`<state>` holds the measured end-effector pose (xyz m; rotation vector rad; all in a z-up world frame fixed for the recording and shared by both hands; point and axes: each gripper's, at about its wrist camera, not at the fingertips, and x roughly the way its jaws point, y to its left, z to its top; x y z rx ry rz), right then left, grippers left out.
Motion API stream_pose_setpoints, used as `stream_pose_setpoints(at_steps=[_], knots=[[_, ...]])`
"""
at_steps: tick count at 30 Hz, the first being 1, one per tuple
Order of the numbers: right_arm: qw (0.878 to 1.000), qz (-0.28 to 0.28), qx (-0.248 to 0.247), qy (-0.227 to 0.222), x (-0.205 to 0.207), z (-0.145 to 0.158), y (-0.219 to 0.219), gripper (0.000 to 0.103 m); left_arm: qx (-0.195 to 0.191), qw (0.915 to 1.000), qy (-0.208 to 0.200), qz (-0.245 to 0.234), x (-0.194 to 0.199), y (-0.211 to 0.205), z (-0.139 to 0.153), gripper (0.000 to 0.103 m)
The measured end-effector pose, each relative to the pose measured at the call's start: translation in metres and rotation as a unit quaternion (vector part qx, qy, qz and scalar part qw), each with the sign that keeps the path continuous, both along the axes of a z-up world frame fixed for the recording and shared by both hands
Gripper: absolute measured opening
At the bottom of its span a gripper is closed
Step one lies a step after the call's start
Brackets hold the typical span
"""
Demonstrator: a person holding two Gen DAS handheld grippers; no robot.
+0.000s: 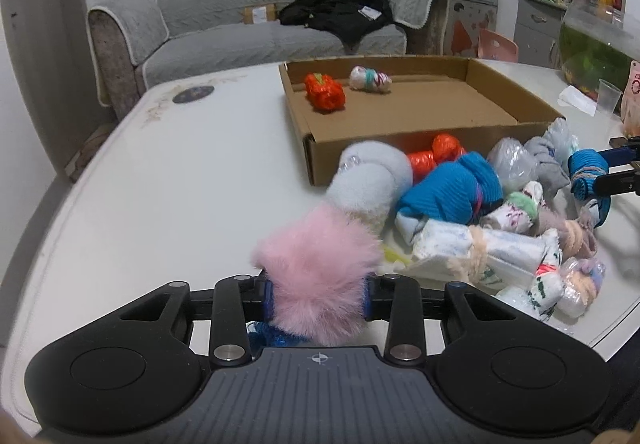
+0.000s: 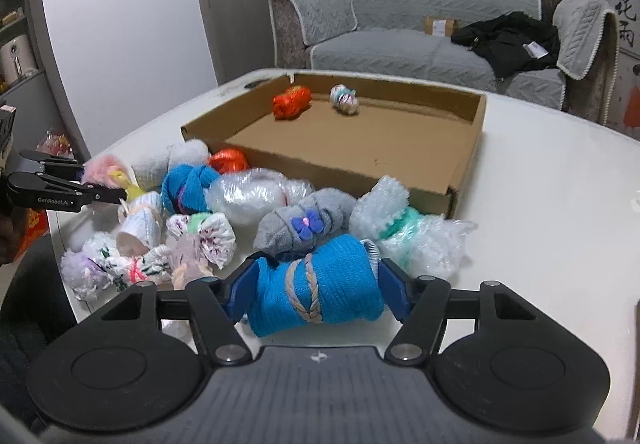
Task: Organize objects
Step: 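Grasp the blue knit rope-tied bundle with the right gripper, then carry pink bundle with left and blue bundle with right into box, release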
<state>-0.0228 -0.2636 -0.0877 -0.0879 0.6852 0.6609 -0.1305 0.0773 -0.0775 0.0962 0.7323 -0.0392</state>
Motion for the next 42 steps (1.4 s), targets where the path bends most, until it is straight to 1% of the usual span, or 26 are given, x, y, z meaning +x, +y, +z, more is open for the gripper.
stream_pose_setpoints(at_steps=[2, 4, 6, 7, 9, 12, 16, 18, 19, 20, 23, 26, 30, 34, 38, 40, 42], knots=[[1.000, 0.001, -0.005, 0.002, 0.000, -0.001, -0.002, 0.063, 0.000, 1.0000, 0.003, -0.001, 0.000, 0.001, 0.000, 0.044], [1.000, -0.005, -0.016, 0.000, 0.002, -0.006, -0.002, 0.067, 0.005, 1.0000, 0.008, 0.000, 0.002, 0.002, -0.003, 0.044], [1.000, -0.006, -0.012, 0.003, 0.003, -0.008, -0.003, 0.078, -0.001, 0.9999, 0.013, 0.003, 0.003, 0.004, -0.008, 0.044], [1.000, -0.005, -0.016, -0.001, 0.002, -0.008, -0.002, 0.080, -0.001, 0.9999, 0.015, 0.003, 0.003, 0.004, -0.010, 0.044], [1.000, -0.001, -0.026, -0.007, 0.000, -0.008, 0.001, 0.090, -0.001, 0.9998, 0.020, 0.002, 0.003, 0.004, -0.014, 0.044], [0.999, 0.004, -0.039, -0.007, 0.001, -0.012, 0.005, 0.091, 0.001, 0.9997, 0.022, -0.002, 0.003, 0.003, -0.018, 0.045], [0.999, 0.005, -0.041, -0.006, 0.005, -0.017, 0.008, 0.092, -0.004, 0.9998, 0.021, 0.000, 0.004, 0.005, -0.018, 0.045], [0.999, 0.008, -0.049, -0.014, 0.005, -0.019, 0.011, 0.092, -0.004, 0.9998, 0.019, -0.002, 0.003, 0.005, -0.019, 0.045], [0.998, 0.009, -0.053, -0.017, 0.004, -0.020, 0.013, 0.089, -0.005, 0.9998, 0.018, -0.003, 0.003, 0.005, -0.019, 0.045], [0.998, 0.010, -0.056, -0.022, 0.003, -0.020, 0.013, 0.085, -0.007, 0.9998, 0.017, -0.003, 0.003, 0.006, -0.019, 0.045], [0.998, 0.010, -0.050, -0.021, 0.002, -0.017, 0.010, 0.078, -0.009, 0.9998, 0.017, -0.002, 0.002, 0.007, -0.019, 0.044], [0.999, 0.007, -0.042, -0.028, -0.003, -0.013, 0.004, 0.076, -0.008, 0.9999, 0.010, -0.003, 0.000, 0.006, -0.012, 0.043], [0.999, 0.004, -0.025, -0.035, -0.009, 0.003, -0.006, 0.076, -0.005, 0.9999, -0.007, -0.005, -0.004, 0.010, 0.012, 0.043], [0.997, 0.014, -0.017, -0.068, -0.007, 0.042, -0.017, 0.076, 0.005, 0.9993, -0.033, -0.015, 0.008, 0.013, 0.052, 0.044], [0.993, 0.026, -0.018, -0.117, 0.023, 0.084, -0.022, 0.076, -0.001, 0.9976, -0.060, -0.035, 0.046, 0.002, 0.095, 0.044], [0.990, 0.035, -0.028, -0.137, 0.044, 0.097, -0.017, 0.076, 0.000, 0.9959, -0.072, -0.055, 0.073, -0.014, 0.112, 0.044], [0.988, 0.042, -0.036, -0.144, 0.070, 0.106, -0.010, 0.076, -0.009, 0.9945, -0.076, -0.073, 0.106, -0.033, 0.124, 0.044]])
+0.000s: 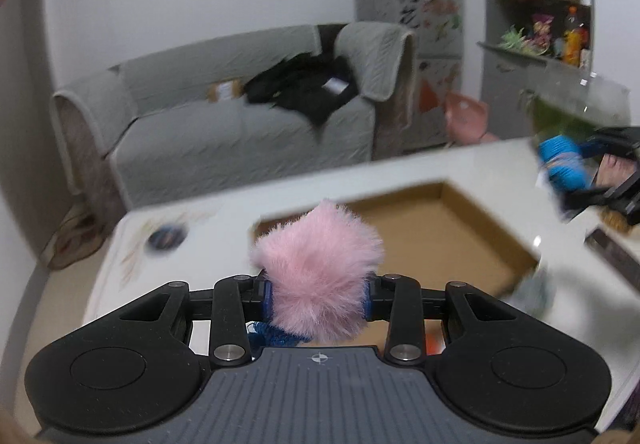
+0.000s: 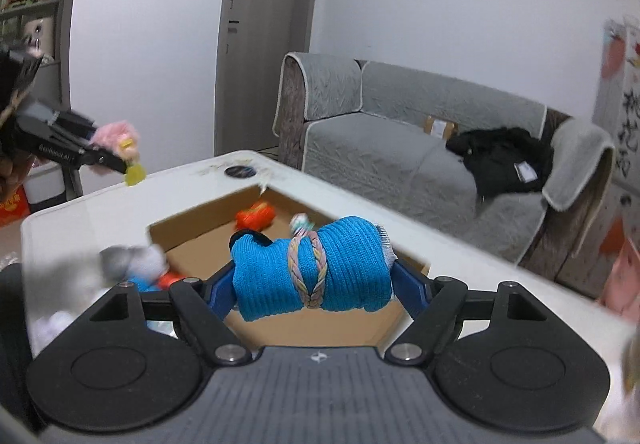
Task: Organize objects
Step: 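Carry pink bundle with left and blue bundle with right into box, release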
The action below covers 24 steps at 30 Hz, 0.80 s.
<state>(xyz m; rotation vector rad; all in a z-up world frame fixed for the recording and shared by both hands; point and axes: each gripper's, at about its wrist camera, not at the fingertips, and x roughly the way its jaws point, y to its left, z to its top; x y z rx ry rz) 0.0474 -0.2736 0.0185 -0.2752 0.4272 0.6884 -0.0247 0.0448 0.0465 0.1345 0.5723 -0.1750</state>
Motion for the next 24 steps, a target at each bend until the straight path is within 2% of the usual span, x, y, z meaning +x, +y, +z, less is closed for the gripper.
stream_pose_setpoints(at_steps=[3, 5, 9, 14, 17, 21, 24], knots=[[1.000, 0.012, -0.016, -0.006, 0.035, 0.003, 0.015, 0.076, -0.011, 0.9997, 0.004, -0.023, 0.048, -0.029, 0.006, 0.044], [1.000, 0.017, -0.026, -0.003, 0.056, -0.001, 0.024, 0.076, -0.008, 0.9992, 0.012, -0.037, 0.081, -0.051, -0.001, 0.044], [0.999, 0.022, -0.042, 0.015, 0.084, -0.019, 0.037, 0.076, -0.011, 0.9976, 0.042, -0.054, 0.140, -0.082, -0.031, 0.044], [0.997, 0.023, -0.064, 0.039, 0.114, -0.043, 0.045, 0.076, -0.027, 0.9942, 0.090, -0.051, 0.196, -0.095, -0.081, 0.044], [0.995, 0.019, -0.086, 0.045, 0.127, -0.056, 0.051, 0.076, -0.034, 0.9928, 0.109, -0.038, 0.219, -0.088, -0.107, 0.044], [0.994, 0.030, -0.088, 0.063, 0.140, -0.069, 0.058, 0.076, -0.006, 0.9920, 0.123, -0.028, 0.230, -0.075, -0.127, 0.044], [0.992, 0.046, -0.093, 0.065, 0.147, -0.077, 0.071, 0.076, 0.026, 0.9922, 0.119, -0.027, 0.225, -0.062, -0.132, 0.044]])
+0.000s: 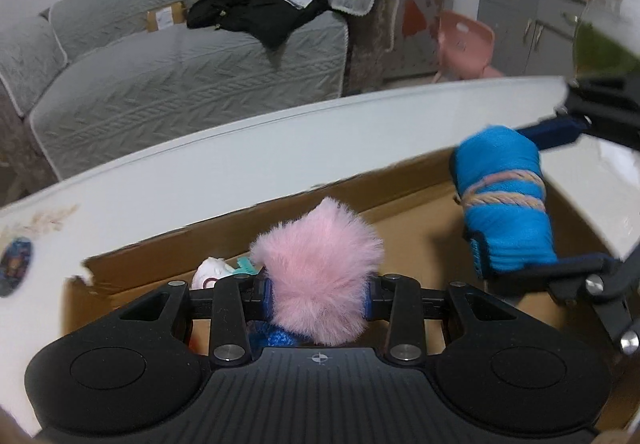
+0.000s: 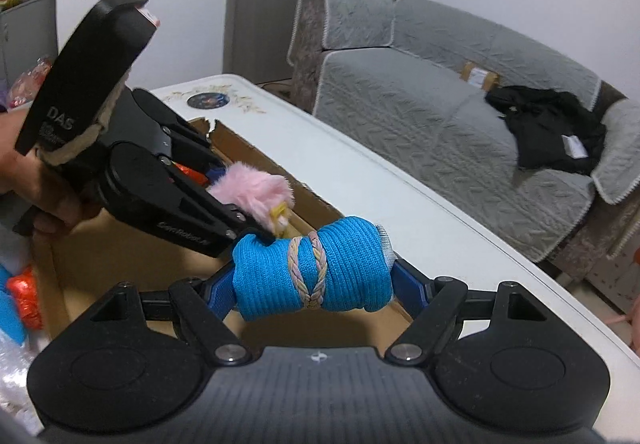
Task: Organize objects
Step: 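Carry pink bundle with left and blue bundle with right into box, release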
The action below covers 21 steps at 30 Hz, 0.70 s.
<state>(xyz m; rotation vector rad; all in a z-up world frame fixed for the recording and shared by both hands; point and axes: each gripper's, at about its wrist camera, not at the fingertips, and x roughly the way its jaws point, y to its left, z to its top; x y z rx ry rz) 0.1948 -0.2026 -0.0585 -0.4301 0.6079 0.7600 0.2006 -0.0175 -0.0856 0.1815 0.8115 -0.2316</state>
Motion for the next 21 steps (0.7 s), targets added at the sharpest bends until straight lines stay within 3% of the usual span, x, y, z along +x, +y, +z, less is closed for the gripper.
stream_pose_setpoints(at_steps=[5, 21], knots=[[0.999, 0.041, -0.023, 0.008, 0.012, -0.010, 0.029, 0.076, 0.043, 0.9990, -0.008, -0.008, -0.005, 0.013, -0.001, 0.044], [0.992, 0.097, -0.070, 0.039, 0.030, -0.025, 0.056, 0.078, 0.051, 0.9987, -0.003, -0.006, -0.006, 0.025, -0.008, 0.051]])
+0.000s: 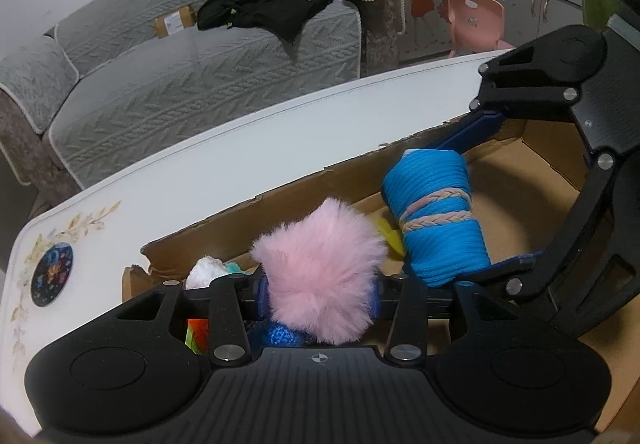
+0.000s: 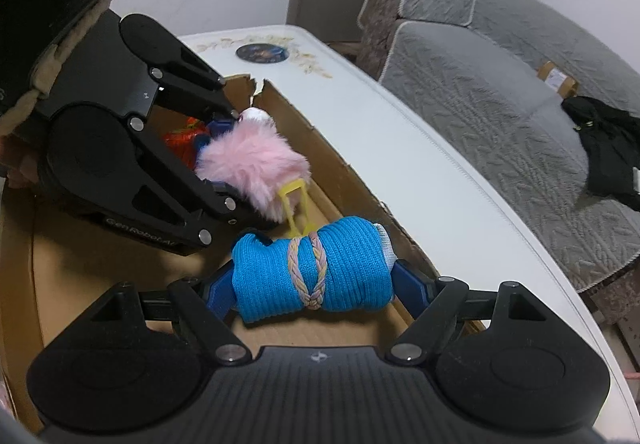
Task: Organize objects
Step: 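Carry pink bundle with left and blue bundle with right into box, release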
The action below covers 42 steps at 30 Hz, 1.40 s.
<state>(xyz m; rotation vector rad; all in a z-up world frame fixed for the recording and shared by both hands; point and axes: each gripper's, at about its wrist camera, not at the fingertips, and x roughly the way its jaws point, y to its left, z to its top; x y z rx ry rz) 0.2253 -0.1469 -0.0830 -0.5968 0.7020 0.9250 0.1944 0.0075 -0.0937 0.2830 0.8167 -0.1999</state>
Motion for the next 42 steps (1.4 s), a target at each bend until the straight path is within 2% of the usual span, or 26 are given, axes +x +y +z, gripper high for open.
stream_pose_setpoints(at_steps=[3, 6, 15, 22, 42], knots=[[1.000, -0.002, -0.001, 0.006, 0.007, 0.000, 0.002, 0.079, -0.003, 1.0000, 0.007, 0.002, 0.001, 0.001, 0.001, 0.052], [1.000, -0.003, -0.003, 0.009, 0.010, 0.000, 0.006, 0.081, -0.006, 0.9998, 0.017, 0.004, 0.003, 0.000, 0.001, 0.064], [1.000, -0.002, -0.012, 0.004, 0.011, 0.001, 0.009, 0.082, -0.020, 0.9993, 0.026, 0.016, 0.003, 0.003, 0.007, 0.070], [1.000, -0.007, -0.016, -0.001, 0.009, 0.005, 0.008, 0.084, -0.033, 0.9984, 0.029, 0.034, 0.002, 0.003, 0.018, 0.085], [0.999, -0.021, -0.023, -0.018, -0.002, 0.022, 0.011, 0.089, -0.037, 0.9986, 0.012, 0.036, -0.024, -0.002, 0.048, 0.086]])
